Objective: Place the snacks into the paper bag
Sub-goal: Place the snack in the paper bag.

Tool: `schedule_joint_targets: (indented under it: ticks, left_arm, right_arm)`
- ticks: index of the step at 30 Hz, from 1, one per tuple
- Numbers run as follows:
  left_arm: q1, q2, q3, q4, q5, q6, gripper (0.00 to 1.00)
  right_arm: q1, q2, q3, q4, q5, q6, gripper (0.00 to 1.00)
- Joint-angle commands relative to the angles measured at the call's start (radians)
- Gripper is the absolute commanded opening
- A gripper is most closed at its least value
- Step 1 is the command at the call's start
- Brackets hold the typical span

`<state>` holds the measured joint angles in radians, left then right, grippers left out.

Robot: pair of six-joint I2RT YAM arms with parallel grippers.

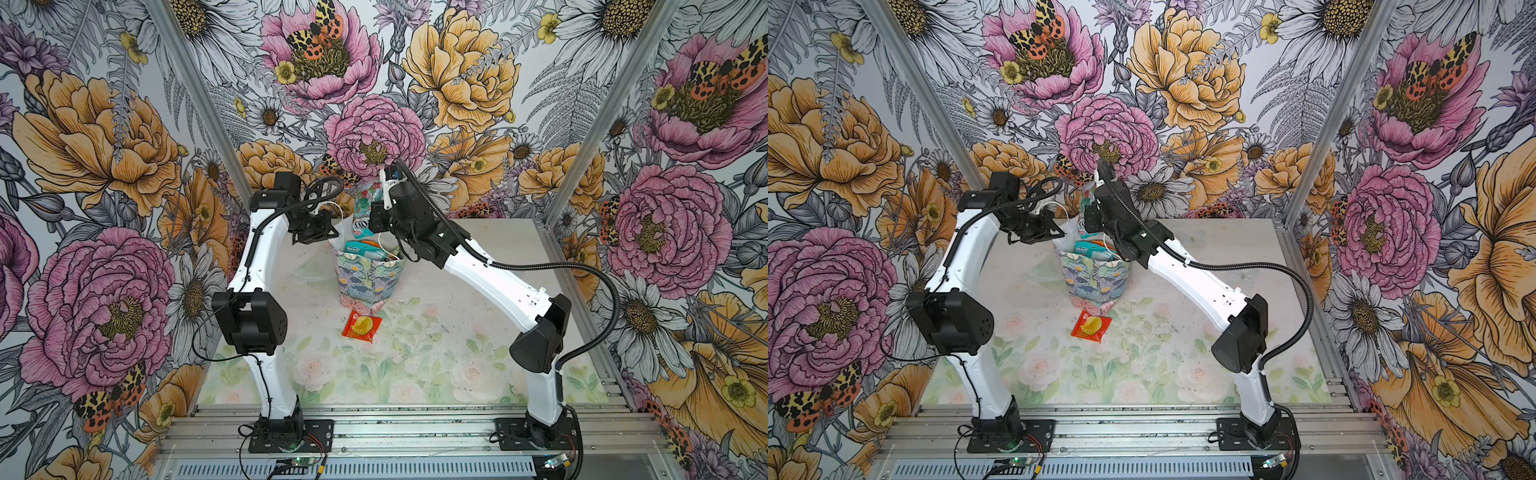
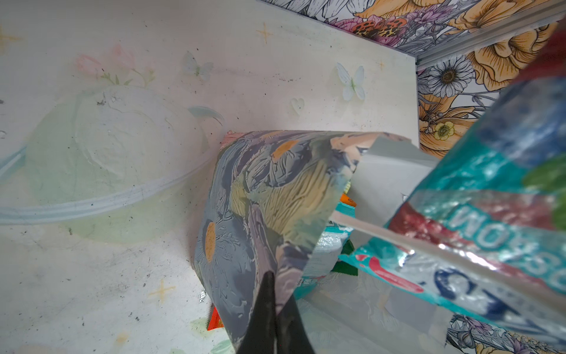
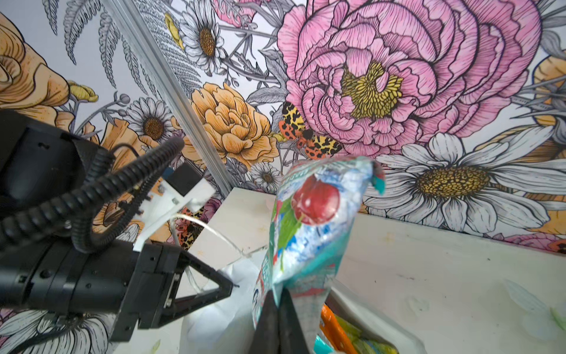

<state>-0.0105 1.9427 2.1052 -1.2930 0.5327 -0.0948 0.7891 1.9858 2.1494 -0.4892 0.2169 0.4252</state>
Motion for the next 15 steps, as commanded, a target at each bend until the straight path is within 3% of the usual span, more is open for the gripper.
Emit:
schedule_joint_targets:
  ticks: [1, 15]
  left_arm:
    - [0.008, -0.048, -0.005, 0.021, 0.039, 0.015, 0.0]
    - [0.005, -0.054, -0.002, 0.021, 0.038, 0.014, 0.0]
  right_arm:
    - [-0.001, -0.086, -0.037, 0.057, 0.023, 0.009, 0.0]
    - [0.051, -0.078, -0.142, 0.116, -0.044, 0.145, 0.0]
